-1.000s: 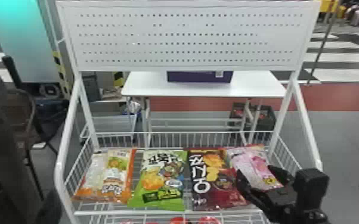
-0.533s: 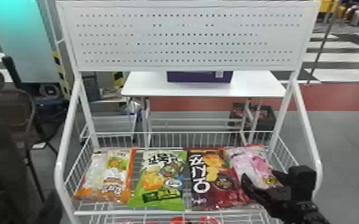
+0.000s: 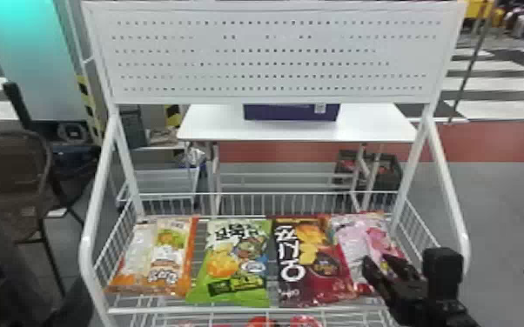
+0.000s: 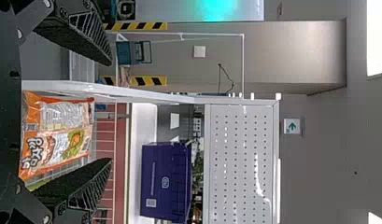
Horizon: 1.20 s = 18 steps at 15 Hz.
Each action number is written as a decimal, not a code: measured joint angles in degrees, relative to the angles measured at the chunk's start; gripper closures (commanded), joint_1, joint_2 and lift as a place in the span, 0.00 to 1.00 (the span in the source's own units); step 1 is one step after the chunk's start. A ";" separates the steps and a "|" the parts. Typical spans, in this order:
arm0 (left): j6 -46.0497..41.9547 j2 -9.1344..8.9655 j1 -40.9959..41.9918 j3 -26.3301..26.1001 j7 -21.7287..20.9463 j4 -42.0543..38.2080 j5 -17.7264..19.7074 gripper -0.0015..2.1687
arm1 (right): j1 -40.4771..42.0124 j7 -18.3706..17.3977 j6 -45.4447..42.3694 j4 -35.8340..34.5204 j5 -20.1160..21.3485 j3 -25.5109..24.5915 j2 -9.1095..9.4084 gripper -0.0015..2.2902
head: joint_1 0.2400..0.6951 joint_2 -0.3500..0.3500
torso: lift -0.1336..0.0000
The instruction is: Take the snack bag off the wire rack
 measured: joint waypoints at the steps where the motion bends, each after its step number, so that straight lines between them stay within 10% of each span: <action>1: 0.00 0.06 -0.03 0.03 0.00 0.04 0.00 0.08 | 0.23 0.05 0.11 -0.24 -0.42 -0.28 0.00 0.97 | 0.57 0.50 | 1.00; 9: 0.11 0.10 -0.17 -0.13 0.00 -0.31 -0.06 0.08 | 4.84 -0.79 -0.63 -8.42 -2.85 -3.19 -0.41 0.97 | 0.57 0.50 | 1.00; 18: 0.19 0.10 -0.05 -0.15 0.09 -0.76 -0.18 0.08 | 23.14 -1.29 -6.62 -34.71 -6.56 -7.99 -4.50 0.97 | 0.57 0.50 | 1.00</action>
